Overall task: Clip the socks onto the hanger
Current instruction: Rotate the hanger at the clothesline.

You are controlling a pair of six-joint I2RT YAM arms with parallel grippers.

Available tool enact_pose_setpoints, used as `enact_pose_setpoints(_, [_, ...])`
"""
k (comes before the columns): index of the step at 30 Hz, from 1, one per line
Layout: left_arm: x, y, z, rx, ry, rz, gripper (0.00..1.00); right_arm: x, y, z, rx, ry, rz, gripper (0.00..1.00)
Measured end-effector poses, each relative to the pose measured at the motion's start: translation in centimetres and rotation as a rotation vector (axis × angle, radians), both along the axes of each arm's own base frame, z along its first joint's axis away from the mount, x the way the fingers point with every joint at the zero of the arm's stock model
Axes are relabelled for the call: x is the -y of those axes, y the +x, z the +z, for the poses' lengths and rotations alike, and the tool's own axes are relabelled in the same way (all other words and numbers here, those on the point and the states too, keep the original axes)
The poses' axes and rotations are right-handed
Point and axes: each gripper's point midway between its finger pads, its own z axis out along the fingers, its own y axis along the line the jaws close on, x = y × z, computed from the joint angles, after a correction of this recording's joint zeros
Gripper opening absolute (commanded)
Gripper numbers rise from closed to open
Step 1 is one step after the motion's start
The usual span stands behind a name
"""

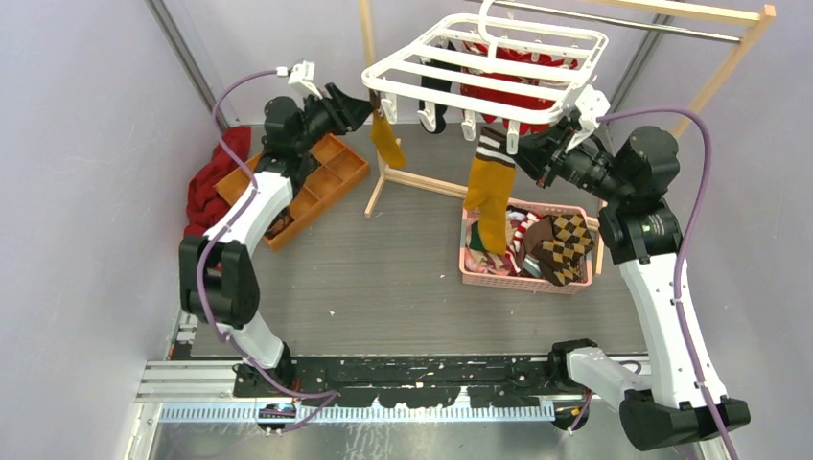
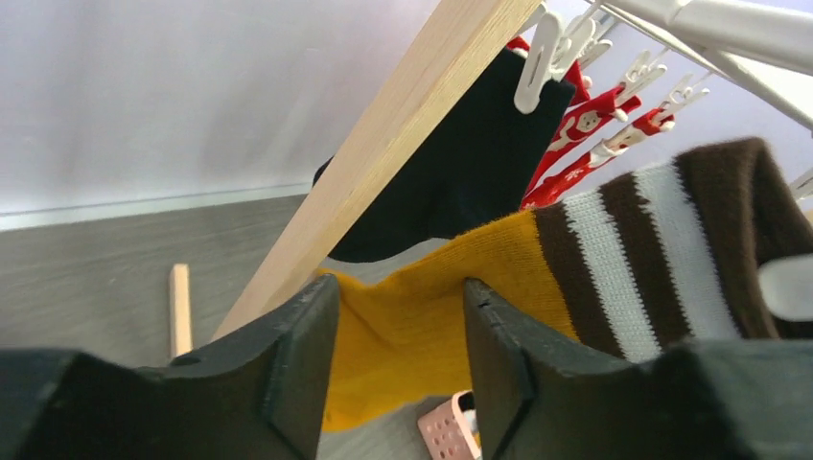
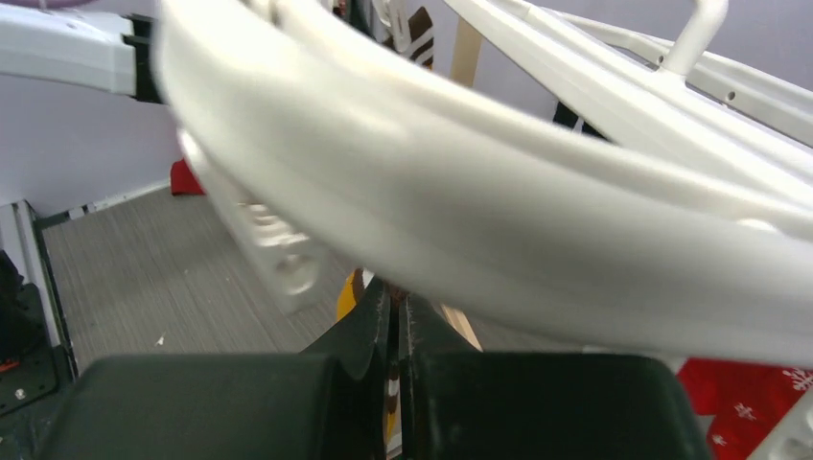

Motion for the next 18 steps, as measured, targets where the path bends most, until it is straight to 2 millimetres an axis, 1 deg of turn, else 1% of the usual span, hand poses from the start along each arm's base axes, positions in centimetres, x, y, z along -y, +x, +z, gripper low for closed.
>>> enact_pose_setpoints(2, [-1.2,-1.1,-0.4,-0.018,0.0,0.025,0.61,-0.4,0.4,-0.1,0.003,-0.018,0.009,0.01])
enact_pose_setpoints(3, [-1.7,-1.8,-0.3,-0.017,0.004,0.032,0.63,-0.6,0.5,-0.1,0.006,-0.025,0.016,0.01])
enact_pose_setpoints(6, [-3.2,-4.6,0.6,0.007,0.035,0.059,0.71,-1.2,0.4,-0.3,0.014,-0.053,0.038,0.01])
enact_pose_setpoints(9, [-4.1,-8.4,2.7,0.08,0.064,0.065,0.78,-1.4,0.2,-0.5,0.025,-0.078,0.047,0.01])
enact_pose_setpoints(12, [-4.8,-12.7,5.1,0.174,0.091,0.069,0.83,-1.4,0.1,-0.5,0.042,-0.095,0.051,0.01])
enact_pose_setpoints(15, [-4.9,-15.7,7.1,0.259,0.104,0.041,0.83,-1.4,0.1,-0.8,0.044,-0.107,0.05,0.01])
enact_pose_setpoints(16, [-4.6,-16.6,7.9,0.293,0.105,0.014,0.83,-1.3,0.1,-0.8,0.046,-0.111,0.05,0.01])
enact_pose_setpoints(18, [-3.6,-17.6,8.8,0.331,0.092,-0.061,0.83,-1.3,0.1,-1.0,0.051,-0.125,0.051,0.01])
